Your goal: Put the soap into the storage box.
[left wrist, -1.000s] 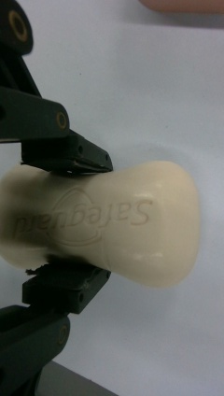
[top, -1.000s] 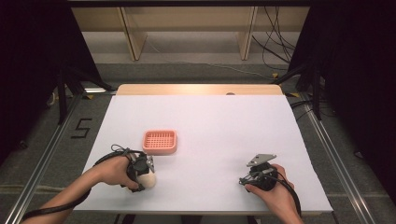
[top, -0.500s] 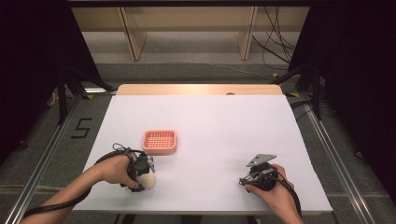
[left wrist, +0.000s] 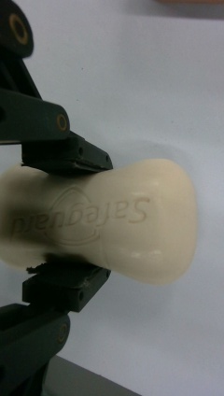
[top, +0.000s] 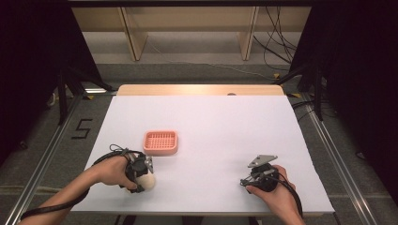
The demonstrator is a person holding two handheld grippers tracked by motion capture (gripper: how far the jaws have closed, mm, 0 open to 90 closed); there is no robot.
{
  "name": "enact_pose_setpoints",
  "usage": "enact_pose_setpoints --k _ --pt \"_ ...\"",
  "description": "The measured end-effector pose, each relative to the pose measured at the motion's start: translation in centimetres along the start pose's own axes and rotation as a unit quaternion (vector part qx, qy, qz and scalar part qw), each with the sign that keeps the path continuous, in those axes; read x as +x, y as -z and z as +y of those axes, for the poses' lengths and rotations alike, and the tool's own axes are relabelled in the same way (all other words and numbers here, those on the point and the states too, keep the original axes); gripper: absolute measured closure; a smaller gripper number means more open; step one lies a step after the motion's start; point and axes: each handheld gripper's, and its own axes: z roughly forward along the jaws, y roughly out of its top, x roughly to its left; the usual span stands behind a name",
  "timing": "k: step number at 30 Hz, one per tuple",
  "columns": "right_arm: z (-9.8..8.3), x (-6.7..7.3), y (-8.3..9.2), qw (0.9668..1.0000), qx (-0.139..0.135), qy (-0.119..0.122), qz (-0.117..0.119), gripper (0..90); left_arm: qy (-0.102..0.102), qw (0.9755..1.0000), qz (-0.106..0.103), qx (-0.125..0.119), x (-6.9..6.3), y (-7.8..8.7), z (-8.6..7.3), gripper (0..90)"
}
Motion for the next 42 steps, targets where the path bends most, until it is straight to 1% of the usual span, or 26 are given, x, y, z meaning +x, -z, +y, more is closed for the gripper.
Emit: enact_pose_setpoints --k 1,3,4,5,6,7,8,9,11,14,19,20,21,22,23,25,26,27,29,30,31,32,35,36,41,42 --pt "0.0 -0.1 0.0 1.0 -0.003 0.004 -0.002 38.8 0.0 1.0 0.001 -0.004 0.0 0.0 -0.1 48.8" --pt "0.0 -0.4 -0.3 0.9996 -0.012 0.025 0.0 38.8 -0.003 0.9999 0.006 -0.01 -0.1 0.1 -0.3 48.8" --pt "0.0 -0.3 -0.3 0.9996 -0.012 0.024 -0.001 38.8 -0.003 0.9999 0.01 -0.013 -0.2 0.1 -0.4 48.9" --pt "-0.1 -0.2 -0.5 0.9995 -0.026 0.019 -0.006 38.7 -0.005 0.9998 0.012 -0.014 -0.2 0.1 -0.4 48.9" --pt "0.0 -0.2 -0.2 0.9999 -0.008 0.012 -0.001 38.6 -0.006 0.9998 0.013 -0.017 -0.3 0.1 -0.5 48.9" --pt "0.0 -0.2 -0.2 0.9999 -0.008 0.012 -0.001 38.6 -0.006 0.9997 0.013 -0.018 -0.3 0.1 -0.6 48.9" --pt "0.0 -0.2 -0.2 0.9998 -0.01 0.017 -0.008 38.6 -0.006 0.9997 0.013 -0.021 -0.3 0.2 -0.6 49.0" --pt "0.0 -0.1 -0.1 0.9998 -0.009 0.015 -0.008 38.6 -0.005 0.9996 0.015 -0.024 -0.3 0.2 -0.7 49.0" --pt "0.0 -0.2 -0.1 0.9997 -0.01 0.02 -0.009 38.6 -0.006 0.9994 0.019 -0.027 -0.3 0.3 -0.8 49.0" --pt "0.0 -0.3 -0.2 0.9997 -0.011 0.022 -0.009 38.6 -0.001 0.9993 0.018 -0.031 -0.3 0.4 -0.9 49.0" --pt "0.0 -0.3 -0.2 0.9997 -0.009 0.02 -0.007 38.5 -0.004 0.9991 0.022 -0.036 -0.2 0.5 -1.1 49.1" --pt "-0.1 -0.2 -0.4 0.9996 -0.02 0.016 -0.01 38.5 -0.001 0.9991 0.021 -0.037 -0.2 0.6 -1.1 49.1" --pt "-0.1 -0.2 -0.2 0.9998 -0.007 0.018 -0.007 38.5 -0.003 0.999 0.022 -0.038 -0.1 0.7 -1.1 49.1" --pt "-0.1 -0.2 -0.2 0.9998 -0.008 0.018 -0.007 38.5 -0.003 0.999 0.023 -0.039 -0.2 0.8 -1.1 49.1" --pt "-0.1 -0.2 -0.3 0.9997 -0.014 0.018 -0.009 38.5 -0.004 0.9988 0.026 -0.041 -0.1 0.9 -1.1 49.2" --pt "0.0 -0.2 -0.2 0.9998 -0.009 0.019 -0.008 38.5 -0.005 0.9986 0.028 -0.044 -0.1 1.1 -1.0 49.2" --pt "-0.1 -0.2 -0.5 0.9995 -0.025 0.015 -0.012 38.5 -0.004 0.9986 0.028 -0.045 -0.1 1.2 -1.0 49.2" --pt "0.0 -0.2 -0.2 0.9998 -0.008 0.019 -0.008 38.5 -0.006 0.9985 0.029 -0.045 -0.1 1.3 -0.9 49.2" --pt "-0.1 -0.2 -0.2 0.9998 -0.008 0.018 -0.009 38.5 -0.003 0.9982 0.031 -0.051 -0.1 1.5 -0.9 49.2" --pt "-0.1 -0.2 -0.4 0.9996 -0.017 0.018 -0.012 38.5 -0.003 0.9983 0.031 -0.05 0.0 1.6 -0.8 49.3" --pt "0.0 -0.3 -0.2 0.9997 -0.008 0.02 -0.008 38.5 -0.004 0.9982 0.032 -0.05 0.0 1.6 -0.8 49.3" --pt "0.0 -0.3 -0.2 0.9997 -0.01 0.021 -0.008 38.5 -0.006 0.9981 0.035 -0.051 0.1 1.7 -0.7 49.3" --pt "-0.1 -0.3 -0.2 0.9997 -0.01 0.02 -0.009 38.5 -0.004 0.998 0.036 -0.052 0.3 1.8 -0.6 49.3" --pt "-0.1 -0.2 -0.2 0.9998 -0.008 0.015 -0.008 38.4 -0.005 0.9979 0.037 -0.052 0.3 1.9 -0.6 49.3" --pt "0.0 -0.2 -0.2 0.9998 -0.008 0.018 -0.008 38.4 -0.009 0.9977 0.039 -0.055 0.5 2.0 -0.3 49.3" --pt "-0.1 -0.2 -0.4 0.9996 -0.019 0.017 -0.012 38.4 -0.01 0.9976 0.04 -0.056 0.5 2.0 -0.3 49.3"
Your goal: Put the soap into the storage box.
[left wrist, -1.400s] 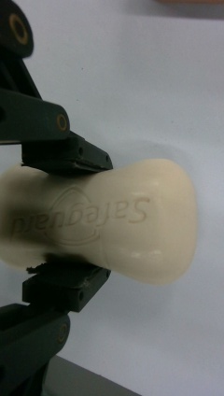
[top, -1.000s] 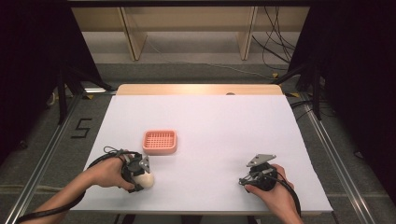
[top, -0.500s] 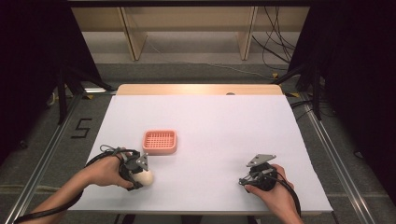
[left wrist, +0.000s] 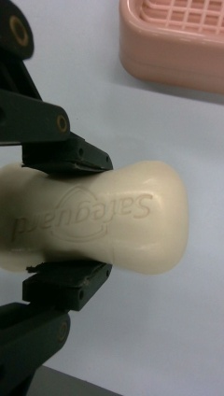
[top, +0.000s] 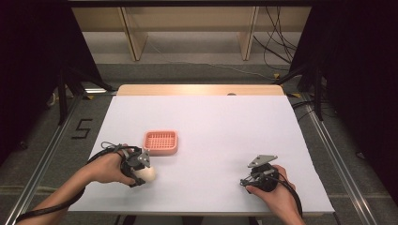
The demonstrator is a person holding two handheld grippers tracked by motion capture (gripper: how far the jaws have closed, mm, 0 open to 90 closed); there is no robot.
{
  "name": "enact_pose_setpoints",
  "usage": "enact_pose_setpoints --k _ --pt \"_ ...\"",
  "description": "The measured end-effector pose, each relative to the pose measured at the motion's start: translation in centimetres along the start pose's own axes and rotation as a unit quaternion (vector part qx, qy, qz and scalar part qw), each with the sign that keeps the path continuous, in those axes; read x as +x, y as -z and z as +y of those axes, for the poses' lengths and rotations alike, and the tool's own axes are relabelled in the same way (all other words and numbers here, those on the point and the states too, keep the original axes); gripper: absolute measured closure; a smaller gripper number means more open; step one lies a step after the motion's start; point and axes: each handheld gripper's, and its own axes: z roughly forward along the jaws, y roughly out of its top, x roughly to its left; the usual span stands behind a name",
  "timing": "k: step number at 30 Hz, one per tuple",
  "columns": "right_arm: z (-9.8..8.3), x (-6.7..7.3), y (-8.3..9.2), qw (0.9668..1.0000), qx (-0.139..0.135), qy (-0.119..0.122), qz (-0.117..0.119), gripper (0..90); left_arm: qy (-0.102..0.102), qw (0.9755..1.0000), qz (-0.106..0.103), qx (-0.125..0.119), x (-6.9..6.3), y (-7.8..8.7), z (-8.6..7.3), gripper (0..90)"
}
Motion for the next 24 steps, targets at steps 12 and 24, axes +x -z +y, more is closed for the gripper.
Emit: enact_pose_setpoints --k 12,24 --pt "0.03 -0.03 -0.05 1.0 0.0 0.001 0.006 38.4 0.003 1.0 0.0 0.003 0.56 0.29 0.21 49.4" --pt "0.1 0.05 0.1 0.9999 0.01 -0.002 0.005 38.4 0.004 1.0 0.0 -0.006 1.0 0.55 0.6 49.3"
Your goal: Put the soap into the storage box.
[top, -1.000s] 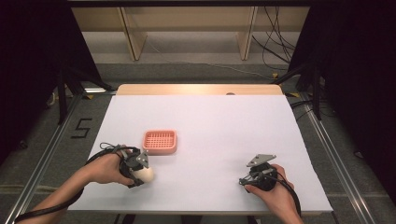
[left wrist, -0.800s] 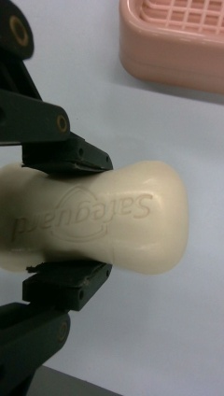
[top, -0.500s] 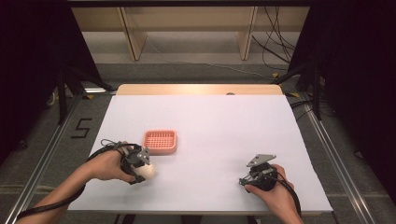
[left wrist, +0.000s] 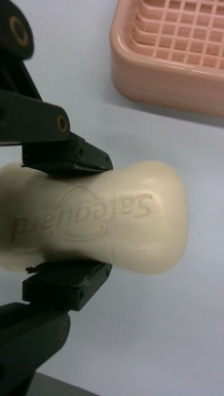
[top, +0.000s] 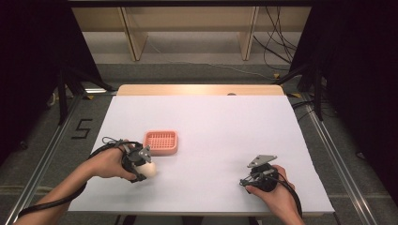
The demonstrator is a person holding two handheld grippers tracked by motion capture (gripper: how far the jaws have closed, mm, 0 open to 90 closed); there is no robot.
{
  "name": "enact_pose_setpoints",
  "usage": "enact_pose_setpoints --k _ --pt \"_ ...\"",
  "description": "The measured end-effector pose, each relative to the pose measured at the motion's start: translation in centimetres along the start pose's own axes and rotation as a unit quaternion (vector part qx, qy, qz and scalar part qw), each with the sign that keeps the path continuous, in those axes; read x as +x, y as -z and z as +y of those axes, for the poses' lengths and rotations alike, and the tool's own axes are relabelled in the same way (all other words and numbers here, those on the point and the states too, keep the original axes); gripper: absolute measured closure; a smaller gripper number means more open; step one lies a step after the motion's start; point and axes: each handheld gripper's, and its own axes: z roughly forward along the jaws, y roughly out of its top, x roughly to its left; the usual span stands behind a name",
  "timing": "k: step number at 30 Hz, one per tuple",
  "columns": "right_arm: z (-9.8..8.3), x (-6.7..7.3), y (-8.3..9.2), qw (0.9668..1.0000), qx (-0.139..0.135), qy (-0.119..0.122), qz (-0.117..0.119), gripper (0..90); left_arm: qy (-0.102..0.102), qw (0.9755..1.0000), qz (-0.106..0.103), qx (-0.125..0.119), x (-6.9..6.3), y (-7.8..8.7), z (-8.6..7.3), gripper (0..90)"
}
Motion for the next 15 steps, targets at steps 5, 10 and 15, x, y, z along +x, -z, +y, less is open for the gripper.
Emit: enact_pose_setpoints --k 5,10,15 --pt "0.0 0.0 0.0 1.0 0.0 0.001 0.0 38.4 0.001 1.0 0.001 -0.004 0.2 0.0 0.1 49.4" --pt "0.0 0.0 0.0 1.0 0.001 -0.001 0.001 38.4 0.004 1.0 0.0 -0.005 0.7 0.1 0.3 49.4" --pt "0.0 0.0 0.0 1.0 0.0 0.001 0.0 38.4 0.004 1.0 0.003 -0.006 1.1 0.3 0.4 49.4"
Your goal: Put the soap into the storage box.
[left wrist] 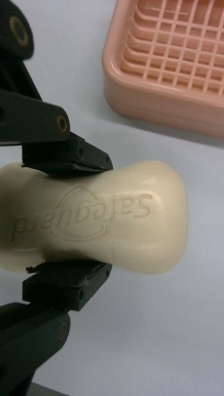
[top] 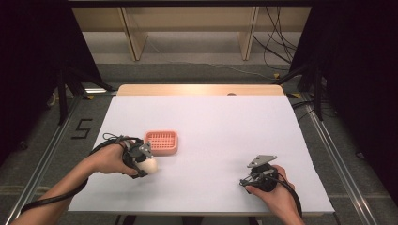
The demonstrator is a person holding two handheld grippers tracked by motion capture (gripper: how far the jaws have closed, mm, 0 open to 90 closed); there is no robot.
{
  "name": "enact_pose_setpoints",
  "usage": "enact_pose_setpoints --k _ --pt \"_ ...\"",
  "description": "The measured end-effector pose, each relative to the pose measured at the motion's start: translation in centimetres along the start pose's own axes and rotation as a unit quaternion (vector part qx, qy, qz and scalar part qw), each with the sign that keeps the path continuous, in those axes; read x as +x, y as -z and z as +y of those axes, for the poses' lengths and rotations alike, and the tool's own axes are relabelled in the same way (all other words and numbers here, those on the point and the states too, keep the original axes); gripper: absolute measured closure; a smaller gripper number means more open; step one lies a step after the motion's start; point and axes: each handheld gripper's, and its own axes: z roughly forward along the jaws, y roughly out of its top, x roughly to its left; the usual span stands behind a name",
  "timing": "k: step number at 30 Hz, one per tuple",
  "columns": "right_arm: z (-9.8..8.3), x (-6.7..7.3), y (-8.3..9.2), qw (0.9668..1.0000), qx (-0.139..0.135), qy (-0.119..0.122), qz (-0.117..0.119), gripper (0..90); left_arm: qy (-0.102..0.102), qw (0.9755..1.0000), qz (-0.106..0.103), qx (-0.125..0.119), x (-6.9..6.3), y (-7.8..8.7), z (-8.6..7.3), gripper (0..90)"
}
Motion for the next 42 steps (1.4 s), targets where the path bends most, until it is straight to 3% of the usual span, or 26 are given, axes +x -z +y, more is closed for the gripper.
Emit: enact_pose_setpoints --k 5,7,8,22,23,26,42 --pt "0.0 0.1 0.2 0.9999 0.006 -0.014 0.006 38.3 -0.001 1.0 0.004 0.002 0.4 0.2 0.2 49.4" --pt "-0.1 0.2 0.0 0.9999 -0.005 -0.014 -0.001 38.3 0.002 1.0 0.006 0.001 0.5 0.3 0.2 49.4" --pt "0.0 0.1 0.2 0.9999 0.006 -0.012 0.005 38.3 0.002 1.0 0.006 0.0 0.6 0.3 0.3 49.4" --pt "0.0 0.1 0.2 0.9999 0.005 -0.01 0.006 38.2 0.005 0.9999 0.013 0.003 1.4 0.8 0.2 49.4" --pt "-0.1 0.2 0.0 0.9999 -0.005 -0.014 0.0 38.2 0.005 0.9999 0.014 0.002 1.4 0.9 0.2 49.4" --pt "0.0 0.1 0.1 0.9999 0.004 -0.009 0.004 38.2 0.01 0.9999 0.014 0.002 1.5 0.9 0.3 49.4" --pt "0.0 0.2 0.2 0.9999 0.002 -0.013 0.004 38.2 -0.001 0.9997 0.025 0.003 2.3 0.9 1.1 49.4"
